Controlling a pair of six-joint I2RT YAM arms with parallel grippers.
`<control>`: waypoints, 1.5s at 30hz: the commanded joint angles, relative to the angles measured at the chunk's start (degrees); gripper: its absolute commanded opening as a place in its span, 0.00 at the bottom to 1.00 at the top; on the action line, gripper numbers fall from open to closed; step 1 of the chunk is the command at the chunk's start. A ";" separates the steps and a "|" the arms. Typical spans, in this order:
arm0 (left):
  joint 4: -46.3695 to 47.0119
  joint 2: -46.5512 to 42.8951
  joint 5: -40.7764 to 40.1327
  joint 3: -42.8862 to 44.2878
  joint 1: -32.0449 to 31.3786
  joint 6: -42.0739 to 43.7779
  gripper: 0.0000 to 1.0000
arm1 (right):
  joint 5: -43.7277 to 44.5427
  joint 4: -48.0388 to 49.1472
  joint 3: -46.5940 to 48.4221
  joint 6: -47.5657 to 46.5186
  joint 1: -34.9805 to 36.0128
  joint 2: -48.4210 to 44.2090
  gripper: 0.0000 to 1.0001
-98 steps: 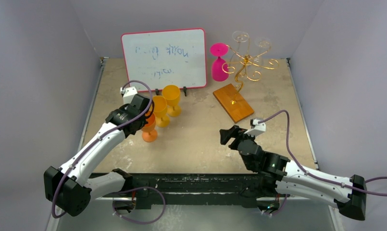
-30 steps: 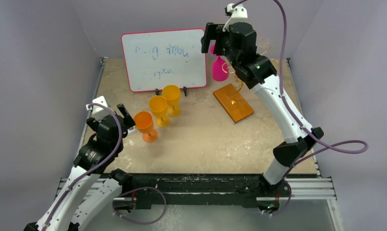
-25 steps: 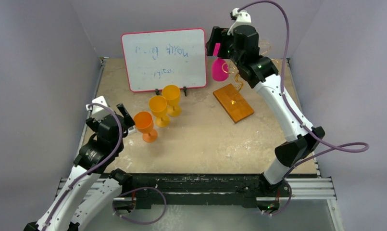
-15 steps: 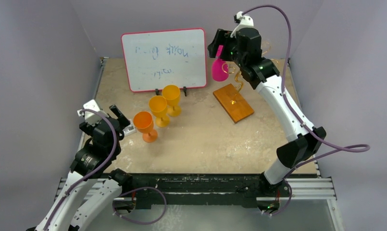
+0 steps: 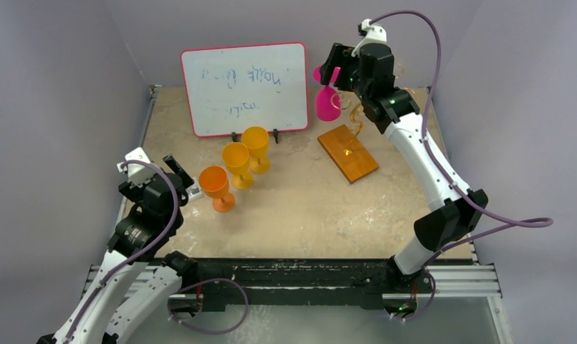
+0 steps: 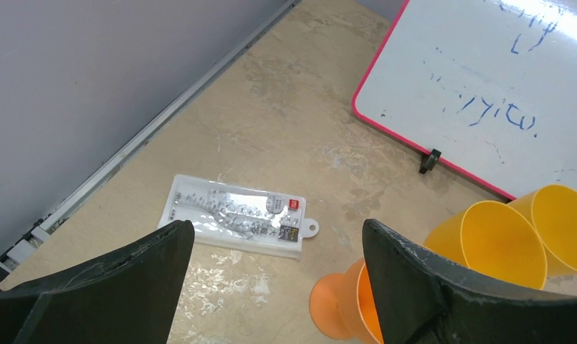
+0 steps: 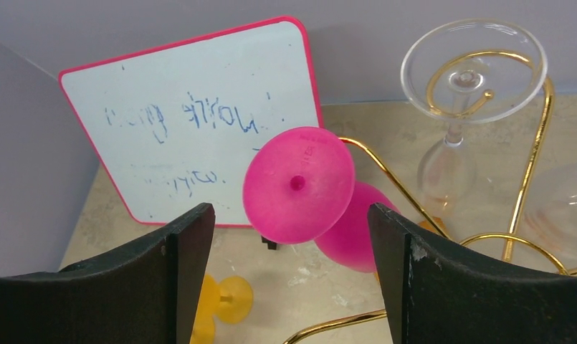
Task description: Take the wine glass off the wine glass rack
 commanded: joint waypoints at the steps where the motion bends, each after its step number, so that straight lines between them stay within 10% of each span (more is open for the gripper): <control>1: 0.34 1.07 -1.20 0.43 0.38 -0.96 0.87 | -1.05 2.34 0.87 1.19 -1.36 -1.07 0.80; 45: 0.95 1.94 -0.12 0.05 0.34 -0.40 0.87 | -6.01 3.88 -0.97 10.05 -5.05 2.66 0.34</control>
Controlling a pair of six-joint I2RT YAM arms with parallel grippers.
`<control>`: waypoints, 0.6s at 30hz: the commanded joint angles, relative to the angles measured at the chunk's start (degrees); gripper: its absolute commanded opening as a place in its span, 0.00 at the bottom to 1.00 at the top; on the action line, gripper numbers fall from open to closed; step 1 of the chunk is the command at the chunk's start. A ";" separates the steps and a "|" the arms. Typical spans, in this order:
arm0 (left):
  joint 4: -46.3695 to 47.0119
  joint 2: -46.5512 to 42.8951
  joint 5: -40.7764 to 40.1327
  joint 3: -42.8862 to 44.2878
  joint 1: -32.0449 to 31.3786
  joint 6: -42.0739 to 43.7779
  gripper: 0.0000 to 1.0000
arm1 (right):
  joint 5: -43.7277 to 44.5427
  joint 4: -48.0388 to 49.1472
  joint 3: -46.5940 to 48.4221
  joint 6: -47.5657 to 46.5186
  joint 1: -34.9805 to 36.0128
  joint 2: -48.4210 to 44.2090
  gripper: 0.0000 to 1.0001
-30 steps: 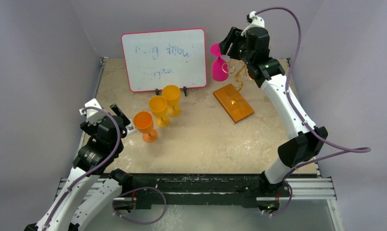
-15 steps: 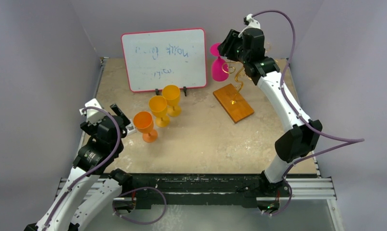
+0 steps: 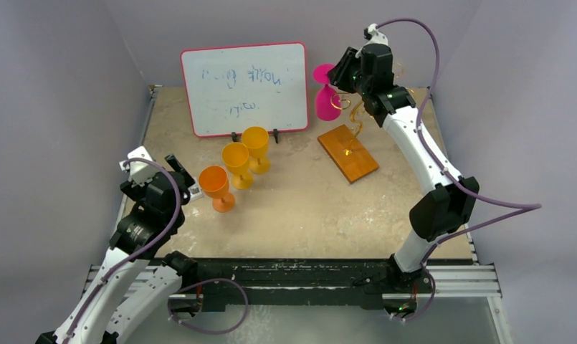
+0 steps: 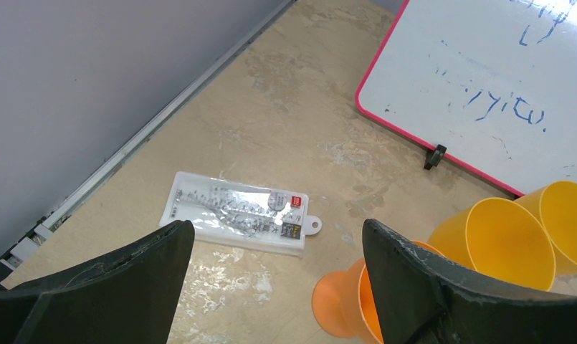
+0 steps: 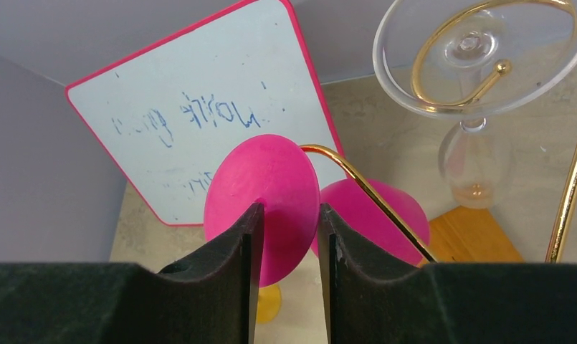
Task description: Take the wine glass off the wine glass rack
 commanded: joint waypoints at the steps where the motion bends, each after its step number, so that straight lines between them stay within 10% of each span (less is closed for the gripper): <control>1: 1.28 0.43 -0.12 0.12 0.39 -0.14 0.87 | 0.89 2.23 -0.31 0.94 -0.26 -2.10 0.33; 18: 1.35 0.43 -0.01 0.10 0.39 -0.14 0.87 | 2.40 3.10 -0.71 0.96 -0.26 -3.54 0.14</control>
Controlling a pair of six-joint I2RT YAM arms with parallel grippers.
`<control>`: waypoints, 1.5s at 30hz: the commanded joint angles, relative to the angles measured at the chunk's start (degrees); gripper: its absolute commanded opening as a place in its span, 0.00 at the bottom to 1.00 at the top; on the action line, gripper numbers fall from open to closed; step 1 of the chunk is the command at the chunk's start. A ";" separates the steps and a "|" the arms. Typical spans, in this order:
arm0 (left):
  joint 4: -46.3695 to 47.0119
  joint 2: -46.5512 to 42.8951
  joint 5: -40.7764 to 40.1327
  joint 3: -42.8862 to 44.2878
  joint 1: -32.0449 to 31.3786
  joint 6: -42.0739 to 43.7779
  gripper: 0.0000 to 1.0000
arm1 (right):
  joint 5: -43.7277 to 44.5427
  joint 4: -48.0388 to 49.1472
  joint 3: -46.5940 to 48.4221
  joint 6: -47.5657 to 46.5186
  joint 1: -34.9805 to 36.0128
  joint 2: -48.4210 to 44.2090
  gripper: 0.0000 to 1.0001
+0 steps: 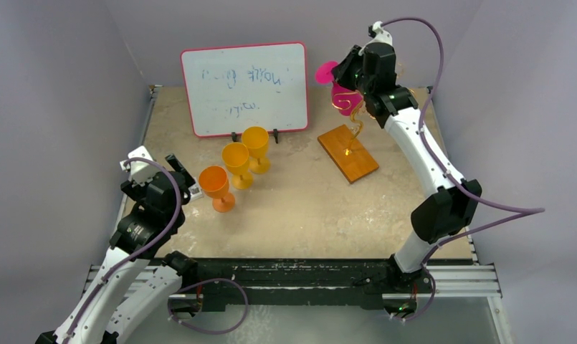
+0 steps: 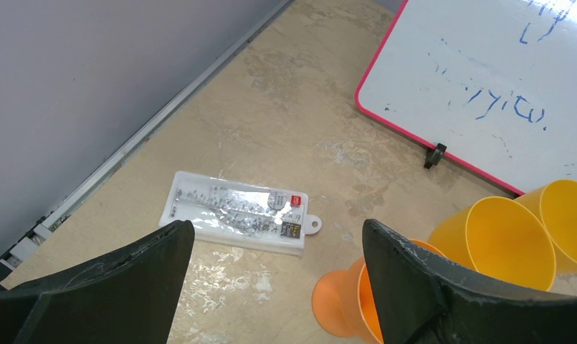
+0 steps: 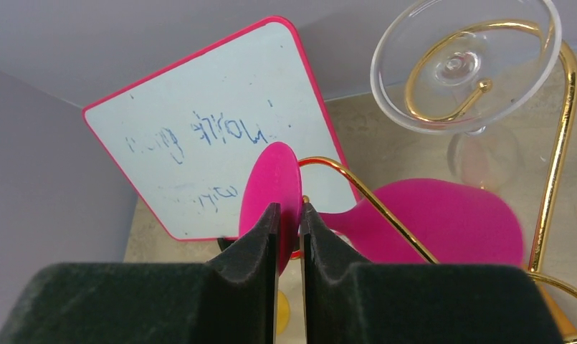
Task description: Take the wine glass off the wine glass rack
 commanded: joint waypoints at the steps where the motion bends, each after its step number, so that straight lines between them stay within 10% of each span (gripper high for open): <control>1: 1.34 0.25 -0.18 0.14 0.39 -0.14 0.87 | 0.40 1.46 -0.17 -0.16 -0.24 -2.49 0.13; 45: 1.20 0.51 -0.28 0.18 0.36 -0.23 0.87 | -5.31 18.49 -11.44 26.98 -2.39 -7.22 0.00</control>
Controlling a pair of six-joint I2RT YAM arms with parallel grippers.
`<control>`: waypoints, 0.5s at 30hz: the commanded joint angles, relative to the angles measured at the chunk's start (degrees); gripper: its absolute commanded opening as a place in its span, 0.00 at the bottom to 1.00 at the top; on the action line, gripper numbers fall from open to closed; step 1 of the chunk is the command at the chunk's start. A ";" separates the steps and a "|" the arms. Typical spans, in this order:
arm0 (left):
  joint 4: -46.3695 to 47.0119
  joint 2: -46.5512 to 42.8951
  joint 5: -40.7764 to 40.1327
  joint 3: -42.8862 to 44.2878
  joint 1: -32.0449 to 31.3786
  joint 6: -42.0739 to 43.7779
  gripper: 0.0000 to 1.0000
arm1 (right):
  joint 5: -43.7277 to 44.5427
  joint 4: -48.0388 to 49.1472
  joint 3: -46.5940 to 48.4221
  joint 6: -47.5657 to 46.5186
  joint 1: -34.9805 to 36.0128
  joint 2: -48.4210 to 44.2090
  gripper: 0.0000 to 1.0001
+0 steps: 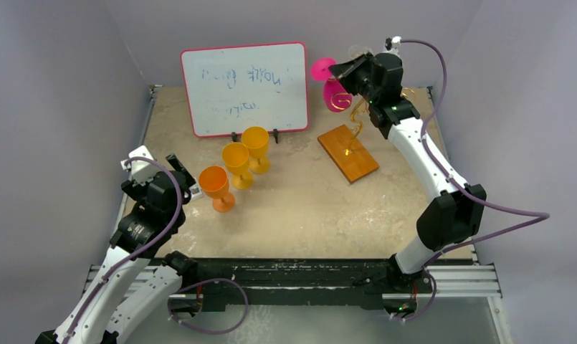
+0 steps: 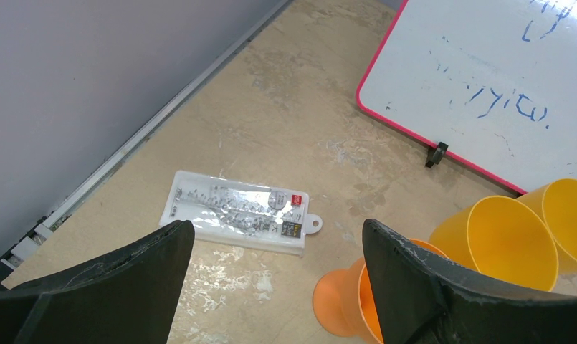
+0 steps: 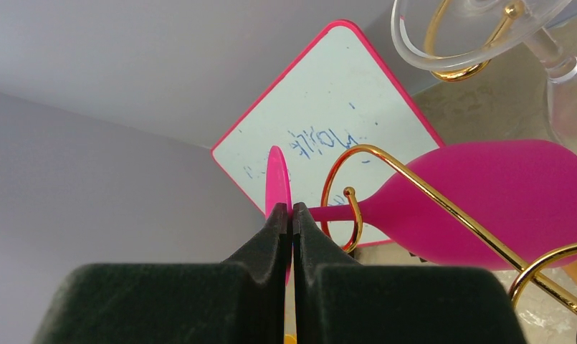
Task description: Take the wine glass off the wine glass rack
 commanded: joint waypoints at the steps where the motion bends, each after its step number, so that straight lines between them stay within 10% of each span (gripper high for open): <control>1: 1.22 0.12 -0.30 0.17 0.39 -0.23 0.87 | 1.13 4.94 -0.38 3.50 -0.28 -2.95 0.00; 15: 1.34 0.23 -0.02 0.16 0.35 -0.10 0.87 | 10.29 6.86 -3.86 10.38 -0.25 -5.53 0.00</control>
